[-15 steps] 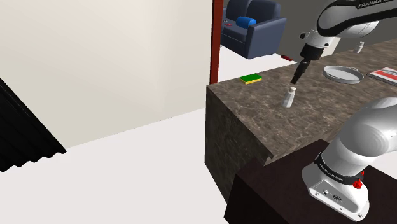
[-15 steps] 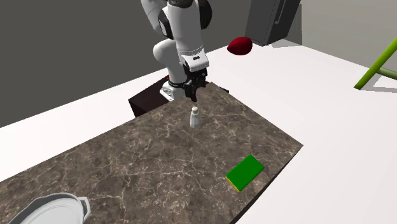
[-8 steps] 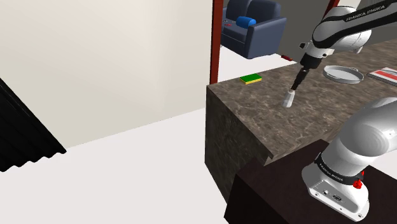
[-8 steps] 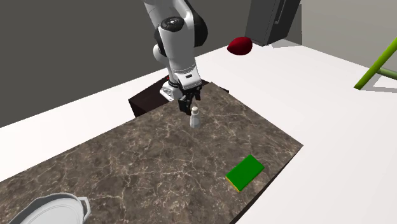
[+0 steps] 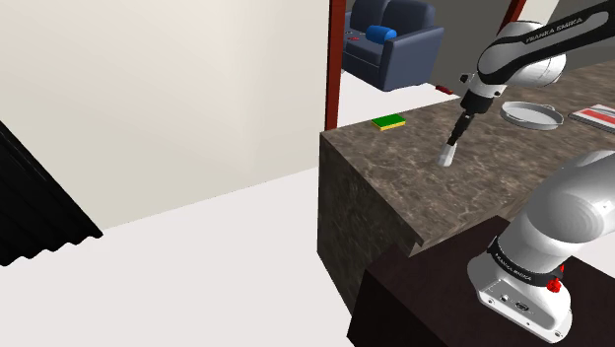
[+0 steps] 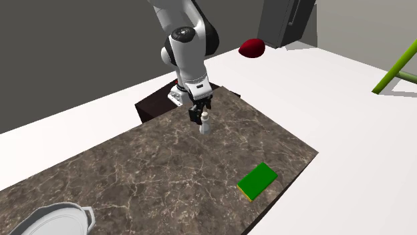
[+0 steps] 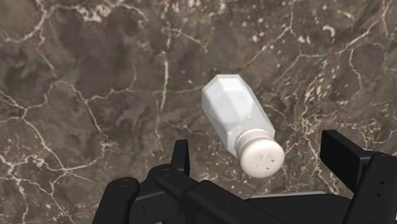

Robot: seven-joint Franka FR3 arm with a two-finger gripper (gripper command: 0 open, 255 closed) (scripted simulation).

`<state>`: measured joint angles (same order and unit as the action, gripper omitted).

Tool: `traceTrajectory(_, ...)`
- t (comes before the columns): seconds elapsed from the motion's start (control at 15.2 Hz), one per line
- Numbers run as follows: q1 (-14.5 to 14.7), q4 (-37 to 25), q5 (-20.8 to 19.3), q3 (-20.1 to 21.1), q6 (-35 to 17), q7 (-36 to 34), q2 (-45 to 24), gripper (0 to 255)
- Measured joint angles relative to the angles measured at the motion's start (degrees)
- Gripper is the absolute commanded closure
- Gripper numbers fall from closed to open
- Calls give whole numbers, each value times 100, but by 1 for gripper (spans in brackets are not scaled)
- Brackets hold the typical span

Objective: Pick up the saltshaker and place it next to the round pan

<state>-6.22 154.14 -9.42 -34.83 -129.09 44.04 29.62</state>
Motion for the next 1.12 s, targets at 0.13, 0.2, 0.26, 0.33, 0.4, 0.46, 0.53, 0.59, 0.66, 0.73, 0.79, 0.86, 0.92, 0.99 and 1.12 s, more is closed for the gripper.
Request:
traceTrajectory(0.13,1,1,1,-1,-3,0,-2,0)
traceTrajectory(0.2,1,1,1,-1,-3,0,-2,255)
traceTrajectory(0.26,1,1,1,-1,-4,0,-2,255)
traceTrajectory(0.33,2,-1,2,0,-4,0,0,255)
traceTrajectory(0.4,5,-10,7,6,-7,0,8,255)
traceTrajectory(0.46,5,-15,8,7,-7,1,11,255)
traceTrajectory(0.53,6,-19,9,9,-6,0,12,255)
traceTrajectory(0.59,10,-25,12,7,-7,2,6,255)
traceTrajectory(0.66,13,-32,15,4,-6,5,0,255)
traceTrajectory(0.73,12,-34,14,4,-6,5,0,255)
traceTrajectory(0.79,10,-32,12,5,-5,4,4,255)
traceTrajectory(0.86,11,-26,13,8,-16,1,3,255)
traceTrajectory(0.92,-4,-29,3,23,32,-11,31,255)
traceTrajectory(0.99,-20,-51,-7,44,109,-24,75,255)
traceTrajectory(1.12,-38,-106,-12,106,261,-73,164,255)
